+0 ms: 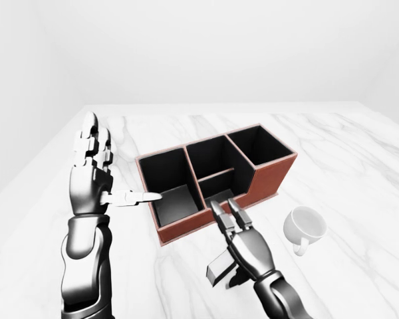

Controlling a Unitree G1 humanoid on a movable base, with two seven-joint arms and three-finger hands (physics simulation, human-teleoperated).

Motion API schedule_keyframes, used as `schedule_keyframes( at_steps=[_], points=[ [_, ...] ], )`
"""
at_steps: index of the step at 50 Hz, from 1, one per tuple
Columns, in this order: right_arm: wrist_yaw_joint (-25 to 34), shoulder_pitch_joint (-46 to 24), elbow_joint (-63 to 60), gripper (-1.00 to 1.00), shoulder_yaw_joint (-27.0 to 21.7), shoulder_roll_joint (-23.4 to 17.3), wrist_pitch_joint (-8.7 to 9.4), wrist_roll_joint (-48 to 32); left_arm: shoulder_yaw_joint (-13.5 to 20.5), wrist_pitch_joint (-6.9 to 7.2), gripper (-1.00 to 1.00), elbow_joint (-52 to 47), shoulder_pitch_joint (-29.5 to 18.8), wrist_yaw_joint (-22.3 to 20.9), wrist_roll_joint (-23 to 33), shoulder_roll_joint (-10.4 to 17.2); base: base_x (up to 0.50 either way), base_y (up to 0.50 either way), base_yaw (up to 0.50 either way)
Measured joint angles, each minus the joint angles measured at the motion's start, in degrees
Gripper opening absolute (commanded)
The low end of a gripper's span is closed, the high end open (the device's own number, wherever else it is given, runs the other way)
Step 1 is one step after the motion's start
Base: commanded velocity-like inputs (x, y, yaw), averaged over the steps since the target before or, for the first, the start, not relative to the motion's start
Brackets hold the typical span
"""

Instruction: Pick up the book and place it in the front compartment of the caddy.

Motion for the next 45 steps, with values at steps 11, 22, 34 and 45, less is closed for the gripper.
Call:
schedule_keyframes(
  at_steps=[11,22,34,45],
  points=[
    [-0.9,-0.4,1.5,1.00,0.2,0.1,0.00,-0.8,0.0,0.00,1.00,-0.2,0.0,0.0,0.0,0.0,0.00,0.00,0.00],
    [-0.8,-0.1,1.2,1.00,0.4,0.0,0.00,-1.1,0.0,0.00,1.00,0.1,0.0,0.0,0.0,0.0,0.00,0.00,0.00],
    [-1.7,-0.1,2.4,1.00,0.7,-0.2,0.00,-1.5,-0.1,0.00,1.00,0.2,0.0,0.0,0.1,0.0,0.00,0.00,0.00],
    [-3.0,-0.8,4.6,1.00,0.9,-0.1,0.00,-1.9,-0.1,0.00,1.00,-0.1,0.1,0.0,0.1,-0.1,0.00,0.00,0.00]
  ],
)
